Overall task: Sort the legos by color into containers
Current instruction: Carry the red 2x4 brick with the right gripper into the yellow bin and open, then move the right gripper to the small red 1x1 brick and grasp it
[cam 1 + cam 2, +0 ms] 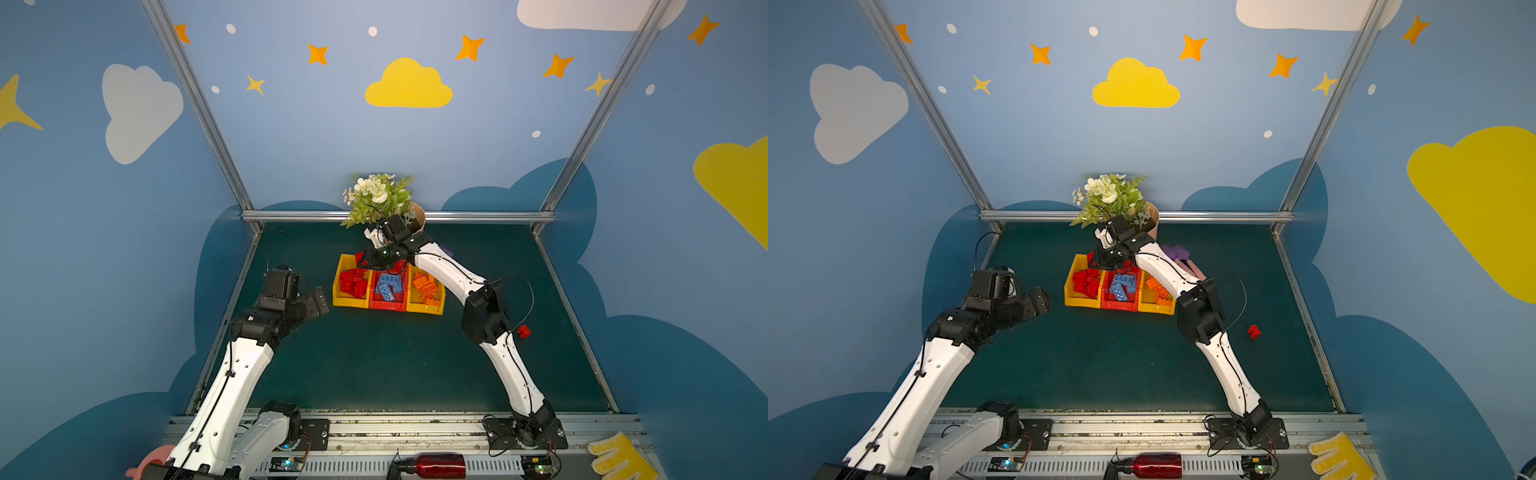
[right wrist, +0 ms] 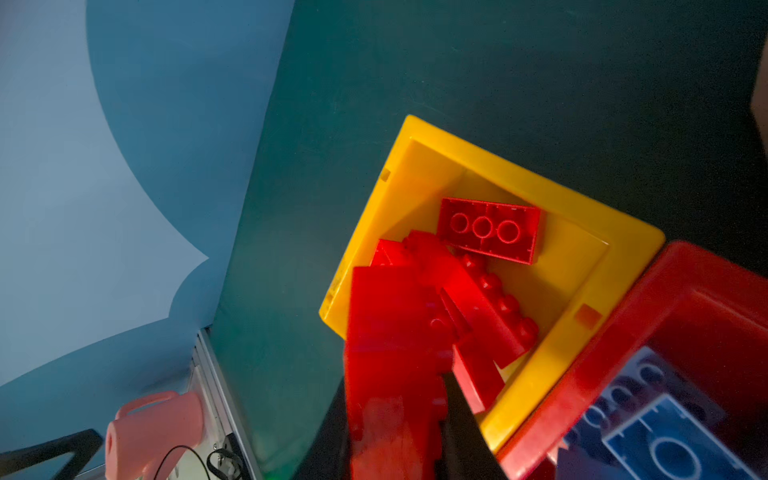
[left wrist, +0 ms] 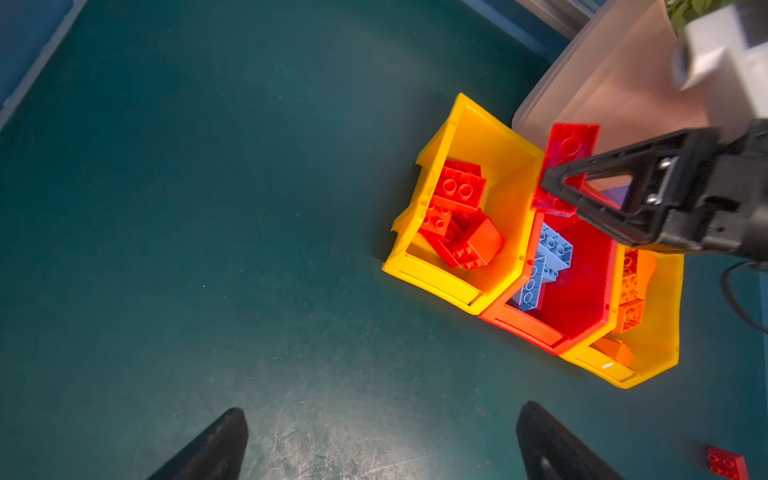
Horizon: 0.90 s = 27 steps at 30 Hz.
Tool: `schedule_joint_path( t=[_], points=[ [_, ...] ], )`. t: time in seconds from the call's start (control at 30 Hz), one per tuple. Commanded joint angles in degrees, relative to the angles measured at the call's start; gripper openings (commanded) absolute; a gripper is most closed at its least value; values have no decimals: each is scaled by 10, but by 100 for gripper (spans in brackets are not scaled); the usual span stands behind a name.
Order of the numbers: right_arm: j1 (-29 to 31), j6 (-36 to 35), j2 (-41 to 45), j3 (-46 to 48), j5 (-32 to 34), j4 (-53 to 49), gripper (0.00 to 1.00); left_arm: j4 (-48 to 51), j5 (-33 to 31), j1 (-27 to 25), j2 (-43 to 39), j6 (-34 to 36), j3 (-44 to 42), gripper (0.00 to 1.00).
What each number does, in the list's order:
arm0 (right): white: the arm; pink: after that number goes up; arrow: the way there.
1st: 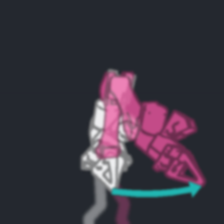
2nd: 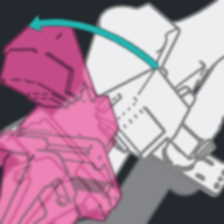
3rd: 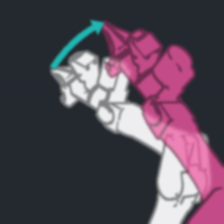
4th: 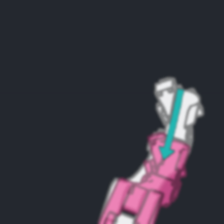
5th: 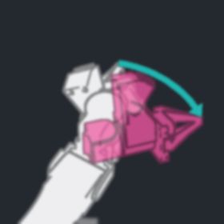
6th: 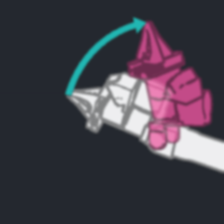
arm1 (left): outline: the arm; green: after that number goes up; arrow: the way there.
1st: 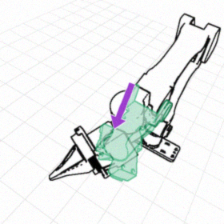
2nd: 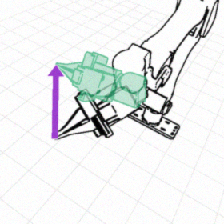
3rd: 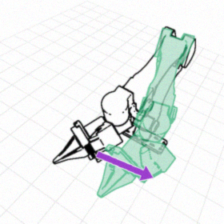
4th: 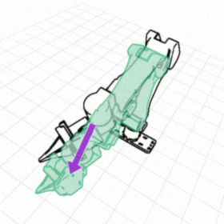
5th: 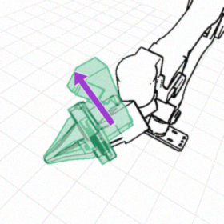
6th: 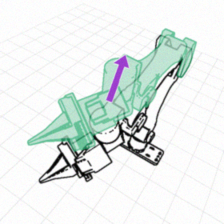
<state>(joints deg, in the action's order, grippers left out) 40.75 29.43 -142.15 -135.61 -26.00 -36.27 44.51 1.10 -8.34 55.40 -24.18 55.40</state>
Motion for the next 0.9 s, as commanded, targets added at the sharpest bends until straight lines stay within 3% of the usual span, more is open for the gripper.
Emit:
schedule_joint_path(
  t=[0.0,0.1,0.23,0.3,0.57,0.87],
  points=[
    [0,-13,-24,-38,13,-12,22,15,-8,8,2,12,20,100],
    [0,-12,-47,-73,9,-34,29,14,-5,13,3,10,23,100],
    [-1,-13,-53,-85,2,-41,63,10,0,15,2,2,19,100],
    [-3,-14,-49,-85,3,-44,70,10,2,15,0,0,16,100],
    [-10,-17,48,8,13,-37,70,2,26,14,-1,10,18,100],
    [-52,-17,297,319,86,-18,70,-81,146,-10,39,-21,-7,100]
  ],
)
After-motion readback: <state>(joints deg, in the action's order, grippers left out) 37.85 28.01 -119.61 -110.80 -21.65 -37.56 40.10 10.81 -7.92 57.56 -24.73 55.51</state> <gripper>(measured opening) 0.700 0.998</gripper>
